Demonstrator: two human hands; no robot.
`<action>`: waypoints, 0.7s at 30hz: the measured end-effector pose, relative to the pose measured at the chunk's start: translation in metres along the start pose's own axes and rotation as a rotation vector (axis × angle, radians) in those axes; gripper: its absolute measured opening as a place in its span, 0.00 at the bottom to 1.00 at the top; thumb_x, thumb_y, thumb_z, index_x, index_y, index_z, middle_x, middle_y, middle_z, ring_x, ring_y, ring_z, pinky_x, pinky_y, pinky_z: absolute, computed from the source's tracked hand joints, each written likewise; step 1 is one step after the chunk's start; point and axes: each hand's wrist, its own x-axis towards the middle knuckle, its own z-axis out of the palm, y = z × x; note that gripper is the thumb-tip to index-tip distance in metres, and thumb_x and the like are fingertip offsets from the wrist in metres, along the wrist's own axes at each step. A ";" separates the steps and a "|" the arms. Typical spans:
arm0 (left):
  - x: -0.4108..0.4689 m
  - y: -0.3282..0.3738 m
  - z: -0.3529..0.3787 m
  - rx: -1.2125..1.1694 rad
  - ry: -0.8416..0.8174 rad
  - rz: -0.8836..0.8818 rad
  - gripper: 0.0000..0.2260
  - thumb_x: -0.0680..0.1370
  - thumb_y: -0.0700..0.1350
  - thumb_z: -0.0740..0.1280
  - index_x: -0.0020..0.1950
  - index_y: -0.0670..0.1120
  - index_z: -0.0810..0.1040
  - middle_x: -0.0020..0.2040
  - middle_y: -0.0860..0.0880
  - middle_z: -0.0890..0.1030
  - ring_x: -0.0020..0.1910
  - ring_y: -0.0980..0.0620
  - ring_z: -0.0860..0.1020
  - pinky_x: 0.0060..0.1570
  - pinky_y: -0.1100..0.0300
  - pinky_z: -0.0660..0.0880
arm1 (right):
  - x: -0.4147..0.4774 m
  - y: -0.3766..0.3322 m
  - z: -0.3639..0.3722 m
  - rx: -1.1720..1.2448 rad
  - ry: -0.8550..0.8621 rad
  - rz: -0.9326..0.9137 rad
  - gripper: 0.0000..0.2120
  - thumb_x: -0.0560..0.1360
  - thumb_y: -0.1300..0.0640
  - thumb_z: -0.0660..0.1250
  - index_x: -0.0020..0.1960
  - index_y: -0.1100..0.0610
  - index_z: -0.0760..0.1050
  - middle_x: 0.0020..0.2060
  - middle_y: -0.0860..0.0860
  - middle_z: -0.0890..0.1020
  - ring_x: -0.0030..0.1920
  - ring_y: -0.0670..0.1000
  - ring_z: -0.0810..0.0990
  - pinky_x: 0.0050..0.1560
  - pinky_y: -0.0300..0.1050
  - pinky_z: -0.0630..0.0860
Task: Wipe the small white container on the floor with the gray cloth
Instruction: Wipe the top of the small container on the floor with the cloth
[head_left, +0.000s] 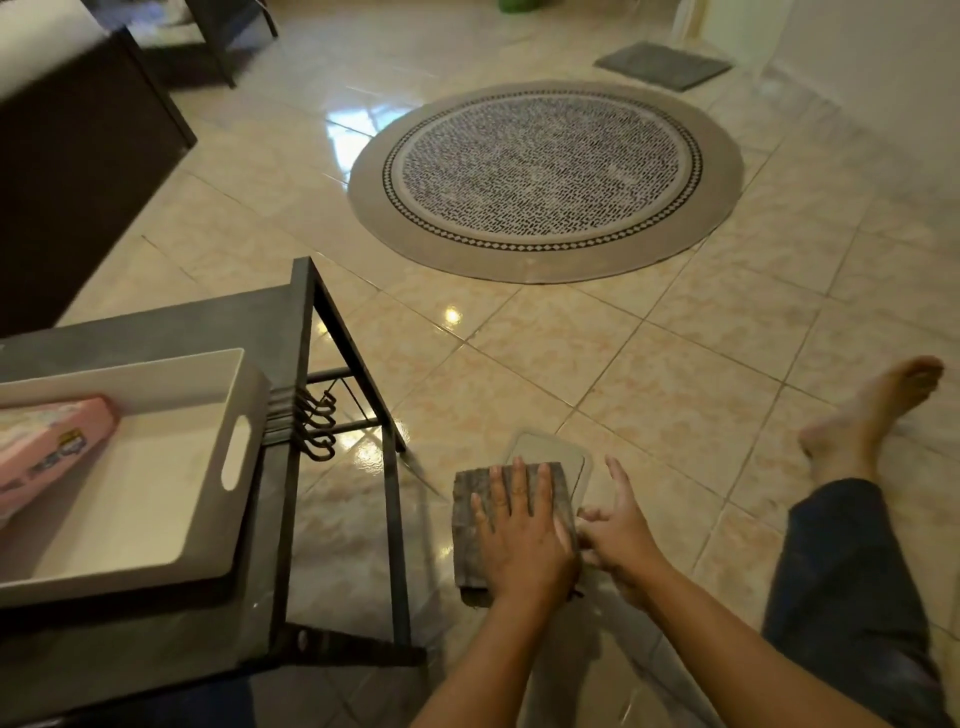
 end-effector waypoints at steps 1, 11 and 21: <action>0.001 -0.002 -0.001 0.004 0.021 0.045 0.30 0.76 0.57 0.39 0.77 0.54 0.35 0.76 0.48 0.31 0.75 0.44 0.30 0.72 0.43 0.32 | -0.006 0.003 -0.001 -0.013 0.051 -0.006 0.47 0.73 0.73 0.65 0.77 0.37 0.49 0.35 0.60 0.78 0.30 0.53 0.75 0.28 0.45 0.75; 0.006 -0.034 -0.006 0.066 0.091 0.400 0.25 0.82 0.57 0.47 0.79 0.56 0.46 0.80 0.50 0.44 0.77 0.47 0.38 0.72 0.43 0.37 | 0.056 -0.077 -0.028 -0.947 -0.119 -0.306 0.18 0.80 0.59 0.58 0.67 0.51 0.76 0.63 0.56 0.79 0.55 0.54 0.79 0.51 0.46 0.74; 0.012 -0.030 -0.005 0.096 0.094 0.233 0.27 0.82 0.58 0.46 0.79 0.55 0.45 0.80 0.48 0.43 0.77 0.45 0.40 0.74 0.42 0.42 | 0.057 -0.061 -0.046 -0.701 -0.263 -0.229 0.27 0.78 0.66 0.61 0.70 0.42 0.67 0.43 0.55 0.75 0.39 0.52 0.76 0.35 0.43 0.79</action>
